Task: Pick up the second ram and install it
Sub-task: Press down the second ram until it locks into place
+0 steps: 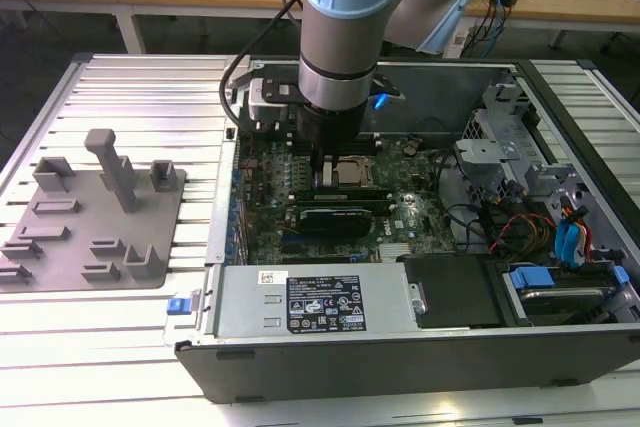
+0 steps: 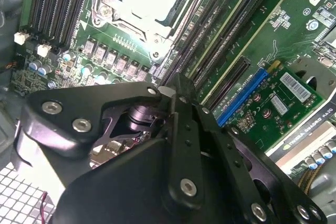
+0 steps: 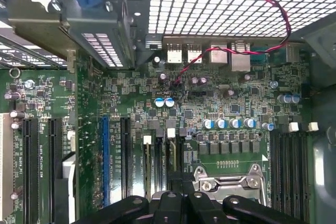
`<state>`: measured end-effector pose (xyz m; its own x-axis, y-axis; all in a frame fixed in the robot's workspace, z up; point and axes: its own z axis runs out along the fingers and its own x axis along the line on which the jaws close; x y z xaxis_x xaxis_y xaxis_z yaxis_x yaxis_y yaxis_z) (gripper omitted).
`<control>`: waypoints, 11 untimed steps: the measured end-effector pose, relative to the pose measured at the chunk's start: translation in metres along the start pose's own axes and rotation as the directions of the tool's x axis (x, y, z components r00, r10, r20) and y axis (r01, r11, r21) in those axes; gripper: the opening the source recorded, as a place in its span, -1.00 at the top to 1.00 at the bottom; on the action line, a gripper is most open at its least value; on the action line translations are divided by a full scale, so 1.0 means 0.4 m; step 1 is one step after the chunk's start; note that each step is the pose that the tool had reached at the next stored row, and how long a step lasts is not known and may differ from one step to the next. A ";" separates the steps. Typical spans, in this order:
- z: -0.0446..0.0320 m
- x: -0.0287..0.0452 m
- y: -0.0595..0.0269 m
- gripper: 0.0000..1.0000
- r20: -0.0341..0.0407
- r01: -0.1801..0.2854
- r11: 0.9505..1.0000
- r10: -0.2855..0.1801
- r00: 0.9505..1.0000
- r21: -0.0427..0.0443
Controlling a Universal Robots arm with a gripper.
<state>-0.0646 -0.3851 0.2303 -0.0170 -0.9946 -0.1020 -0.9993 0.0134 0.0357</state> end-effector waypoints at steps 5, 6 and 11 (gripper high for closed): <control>0.003 0.000 0.000 0.84 0.000 0.000 1.000 0.000 1.000 0.000; 0.003 0.000 0.000 0.84 0.000 0.000 1.000 0.000 1.000 0.000; -0.008 -0.001 0.000 0.84 0.000 0.000 1.000 0.000 1.000 0.000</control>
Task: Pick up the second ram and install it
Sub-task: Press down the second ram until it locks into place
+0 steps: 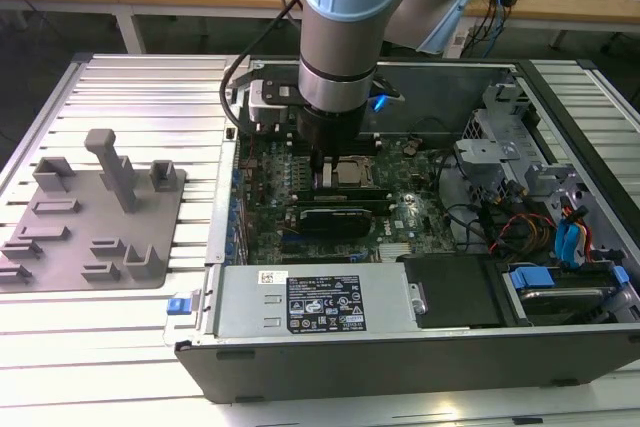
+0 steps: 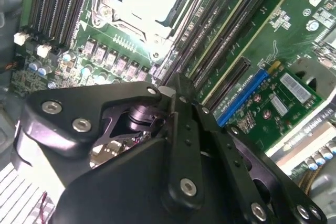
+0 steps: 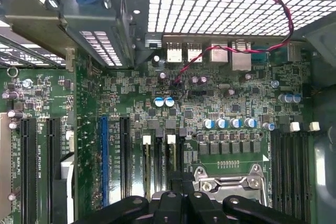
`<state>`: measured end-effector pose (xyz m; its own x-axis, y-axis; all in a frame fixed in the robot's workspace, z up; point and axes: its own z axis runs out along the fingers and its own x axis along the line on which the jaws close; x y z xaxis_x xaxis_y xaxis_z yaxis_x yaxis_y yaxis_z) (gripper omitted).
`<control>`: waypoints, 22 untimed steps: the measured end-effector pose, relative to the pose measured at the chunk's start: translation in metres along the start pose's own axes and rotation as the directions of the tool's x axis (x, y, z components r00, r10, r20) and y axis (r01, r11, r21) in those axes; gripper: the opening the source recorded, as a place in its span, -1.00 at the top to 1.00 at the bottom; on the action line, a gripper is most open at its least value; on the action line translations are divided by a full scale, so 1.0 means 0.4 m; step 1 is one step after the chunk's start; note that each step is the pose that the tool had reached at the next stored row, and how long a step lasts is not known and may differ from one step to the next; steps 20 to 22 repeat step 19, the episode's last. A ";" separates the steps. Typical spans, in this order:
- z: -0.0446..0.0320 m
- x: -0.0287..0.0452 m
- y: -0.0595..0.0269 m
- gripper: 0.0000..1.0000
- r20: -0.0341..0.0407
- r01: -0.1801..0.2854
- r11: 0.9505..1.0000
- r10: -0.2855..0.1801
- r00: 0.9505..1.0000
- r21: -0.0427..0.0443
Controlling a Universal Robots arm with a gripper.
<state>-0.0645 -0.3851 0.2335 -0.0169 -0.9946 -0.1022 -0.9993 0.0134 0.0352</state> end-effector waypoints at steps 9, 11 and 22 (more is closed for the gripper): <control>-0.054 -0.006 -0.051 0.84 -0.001 0.000 1.000 0.000 1.000 0.000; -0.055 -0.006 -0.079 0.84 -0.001 0.000 1.000 0.000 1.000 0.000; -0.055 -0.007 -0.085 0.84 -0.001 0.000 1.000 0.000 1.000 0.000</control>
